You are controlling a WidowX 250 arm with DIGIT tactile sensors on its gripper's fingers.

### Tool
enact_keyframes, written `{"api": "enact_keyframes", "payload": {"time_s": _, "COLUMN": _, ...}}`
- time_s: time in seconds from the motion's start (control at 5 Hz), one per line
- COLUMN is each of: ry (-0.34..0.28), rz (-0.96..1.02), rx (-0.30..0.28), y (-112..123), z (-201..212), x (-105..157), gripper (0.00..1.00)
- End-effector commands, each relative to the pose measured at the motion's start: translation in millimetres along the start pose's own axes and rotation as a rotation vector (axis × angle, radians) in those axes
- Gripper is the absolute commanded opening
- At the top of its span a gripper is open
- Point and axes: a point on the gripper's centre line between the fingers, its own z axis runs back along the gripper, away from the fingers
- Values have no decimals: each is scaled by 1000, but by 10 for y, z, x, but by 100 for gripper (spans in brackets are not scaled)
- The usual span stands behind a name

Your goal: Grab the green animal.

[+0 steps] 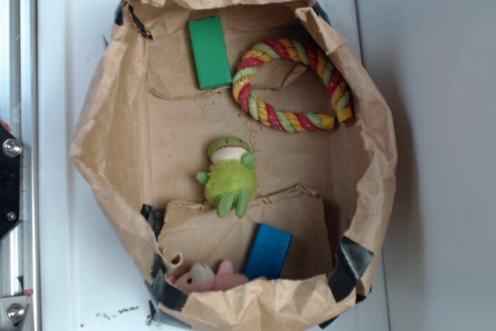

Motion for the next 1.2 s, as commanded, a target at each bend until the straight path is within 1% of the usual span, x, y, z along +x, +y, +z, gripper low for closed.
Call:
{"api": "enact_keyframes", "payload": {"time_s": 0.0, "ry": -42, "rz": 98, "rx": -26, "y": -4, "z": 78, "x": 538, "gripper": 100}}
{"api": "enact_keyframes", "payload": {"time_s": 0.2, "ry": -60, "rz": 117, "rx": 6, "y": 50, "z": -1, "x": 751, "gripper": 100}}
{"api": "enact_keyframes", "payload": {"time_s": 0.4, "ry": -90, "rz": 146, "rx": 10, "y": 102, "z": -48, "x": 900, "gripper": 100}}
{"api": "enact_keyframes", "payload": {"time_s": 0.6, "ry": -88, "rz": 157, "rx": 10, "y": 128, "z": -112, "x": 1092, "gripper": 100}}
{"api": "enact_keyframes", "payload": {"time_s": 0.8, "ry": -109, "rz": 72, "rx": 2, "y": 119, "z": -185, "x": 1255, "gripper": 100}}
{"api": "enact_keyframes", "payload": {"time_s": 1.0, "ry": -152, "rz": -106, "rx": 1, "y": 90, "z": -247, "x": 1371, "gripper": 100}}
